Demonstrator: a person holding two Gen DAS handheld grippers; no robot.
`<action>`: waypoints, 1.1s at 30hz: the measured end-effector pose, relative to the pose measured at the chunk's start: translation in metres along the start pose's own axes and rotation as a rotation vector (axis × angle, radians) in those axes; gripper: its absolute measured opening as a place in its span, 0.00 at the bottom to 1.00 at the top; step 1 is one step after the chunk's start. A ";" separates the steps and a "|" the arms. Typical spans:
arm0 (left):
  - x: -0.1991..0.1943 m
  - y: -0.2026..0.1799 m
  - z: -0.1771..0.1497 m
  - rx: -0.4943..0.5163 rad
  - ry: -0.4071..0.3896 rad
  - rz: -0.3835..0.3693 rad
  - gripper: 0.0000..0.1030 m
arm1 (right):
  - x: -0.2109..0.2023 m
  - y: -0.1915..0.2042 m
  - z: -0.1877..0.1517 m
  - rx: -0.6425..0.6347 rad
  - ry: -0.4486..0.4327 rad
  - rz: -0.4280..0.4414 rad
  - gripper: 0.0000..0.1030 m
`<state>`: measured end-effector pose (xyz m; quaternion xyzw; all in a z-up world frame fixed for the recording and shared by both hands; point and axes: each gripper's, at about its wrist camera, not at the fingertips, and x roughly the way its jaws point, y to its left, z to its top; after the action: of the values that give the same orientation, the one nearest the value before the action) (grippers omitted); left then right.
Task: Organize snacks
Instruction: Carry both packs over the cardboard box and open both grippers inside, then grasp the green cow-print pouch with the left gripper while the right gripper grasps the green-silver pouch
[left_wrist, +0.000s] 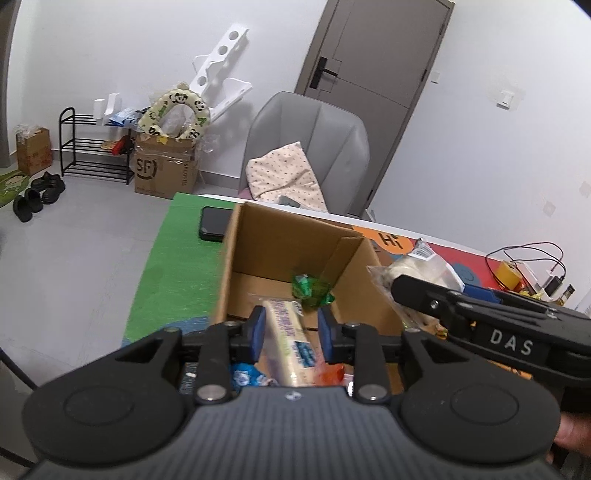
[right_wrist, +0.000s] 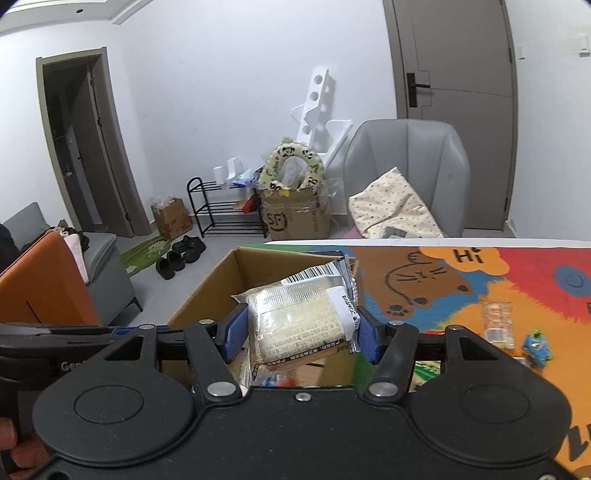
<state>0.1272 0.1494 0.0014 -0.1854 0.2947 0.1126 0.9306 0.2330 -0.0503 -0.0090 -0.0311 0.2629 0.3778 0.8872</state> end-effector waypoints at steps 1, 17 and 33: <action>0.000 0.001 0.000 -0.003 -0.002 0.003 0.35 | 0.003 0.001 0.001 0.003 0.006 0.008 0.56; -0.002 -0.003 -0.001 -0.009 -0.039 0.033 0.87 | -0.015 -0.026 -0.003 0.069 -0.008 -0.039 0.73; 0.007 -0.062 -0.009 0.074 -0.018 -0.059 0.88 | -0.052 -0.089 -0.029 0.173 -0.002 -0.154 0.74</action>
<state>0.1475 0.0904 0.0075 -0.1586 0.2848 0.0759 0.9423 0.2513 -0.1546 -0.0212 0.0259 0.2904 0.2844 0.9133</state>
